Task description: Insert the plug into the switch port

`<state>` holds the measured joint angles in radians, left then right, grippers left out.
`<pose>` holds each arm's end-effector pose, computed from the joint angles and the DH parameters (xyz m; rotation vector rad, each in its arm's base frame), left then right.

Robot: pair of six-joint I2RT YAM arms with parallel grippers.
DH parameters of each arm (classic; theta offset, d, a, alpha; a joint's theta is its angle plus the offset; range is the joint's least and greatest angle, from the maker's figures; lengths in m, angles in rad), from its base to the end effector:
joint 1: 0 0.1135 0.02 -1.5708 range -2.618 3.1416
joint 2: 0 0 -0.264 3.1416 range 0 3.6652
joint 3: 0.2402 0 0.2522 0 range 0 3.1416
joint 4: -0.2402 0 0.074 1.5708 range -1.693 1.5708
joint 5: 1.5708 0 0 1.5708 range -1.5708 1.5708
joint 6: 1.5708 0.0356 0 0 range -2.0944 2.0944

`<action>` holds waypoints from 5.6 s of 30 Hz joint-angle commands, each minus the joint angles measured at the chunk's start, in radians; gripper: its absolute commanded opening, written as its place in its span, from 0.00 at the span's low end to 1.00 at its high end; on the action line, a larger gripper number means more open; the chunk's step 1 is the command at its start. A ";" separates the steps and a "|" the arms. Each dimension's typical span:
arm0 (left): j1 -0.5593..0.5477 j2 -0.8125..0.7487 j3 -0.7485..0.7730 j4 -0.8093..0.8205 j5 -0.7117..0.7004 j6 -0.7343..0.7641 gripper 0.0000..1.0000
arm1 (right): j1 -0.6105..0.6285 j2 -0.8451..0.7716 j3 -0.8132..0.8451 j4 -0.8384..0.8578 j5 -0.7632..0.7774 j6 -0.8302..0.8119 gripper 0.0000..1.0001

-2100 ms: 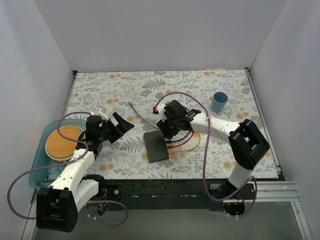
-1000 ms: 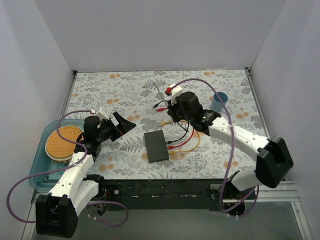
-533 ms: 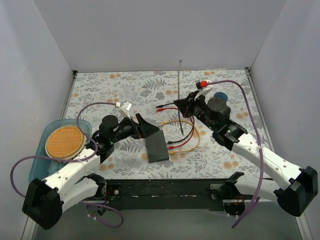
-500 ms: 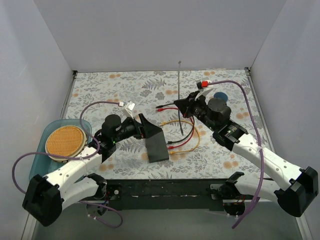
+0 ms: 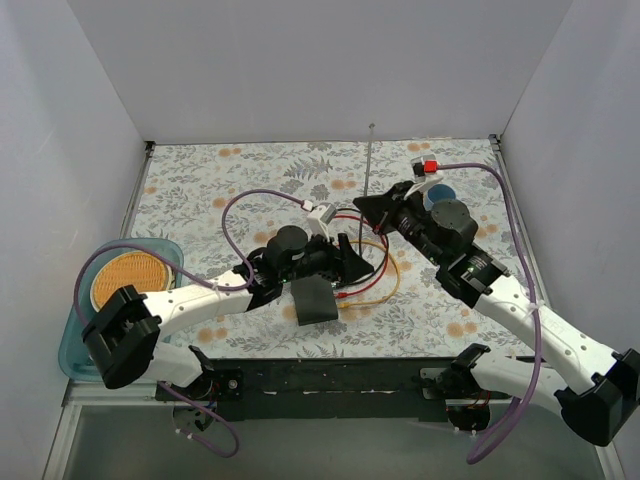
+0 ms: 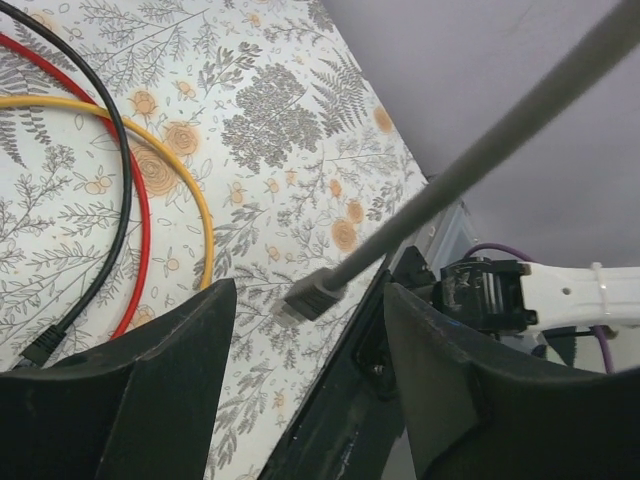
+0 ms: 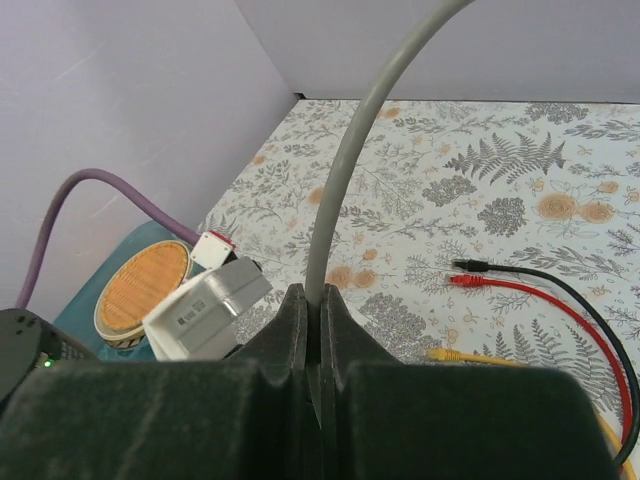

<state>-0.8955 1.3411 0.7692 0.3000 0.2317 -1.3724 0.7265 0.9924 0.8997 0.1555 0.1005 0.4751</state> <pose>0.1830 -0.2416 0.2593 -0.3377 2.2301 -1.6565 0.1775 0.1530 0.3785 -0.1135 1.5702 0.8811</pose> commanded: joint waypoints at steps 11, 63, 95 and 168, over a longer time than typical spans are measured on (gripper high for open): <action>-0.031 0.070 0.048 0.073 -0.066 0.079 0.00 | -0.016 -0.095 -0.012 -0.011 0.002 0.028 0.01; -0.033 -0.264 0.194 -0.633 0.075 0.533 0.00 | -0.010 0.097 0.027 -0.346 -0.936 -0.578 0.41; -0.033 -0.439 0.194 -0.562 -0.037 0.562 0.00 | 0.079 0.215 0.077 -0.565 -0.774 -0.670 0.29; -0.031 -0.362 0.176 -0.461 -0.127 0.439 0.71 | -0.148 0.049 0.064 -0.379 -0.882 -0.472 0.01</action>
<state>-0.9215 1.0042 0.9222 -0.2134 0.2867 -0.8165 0.5682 1.0981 0.9314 -0.1776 -0.9680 0.0196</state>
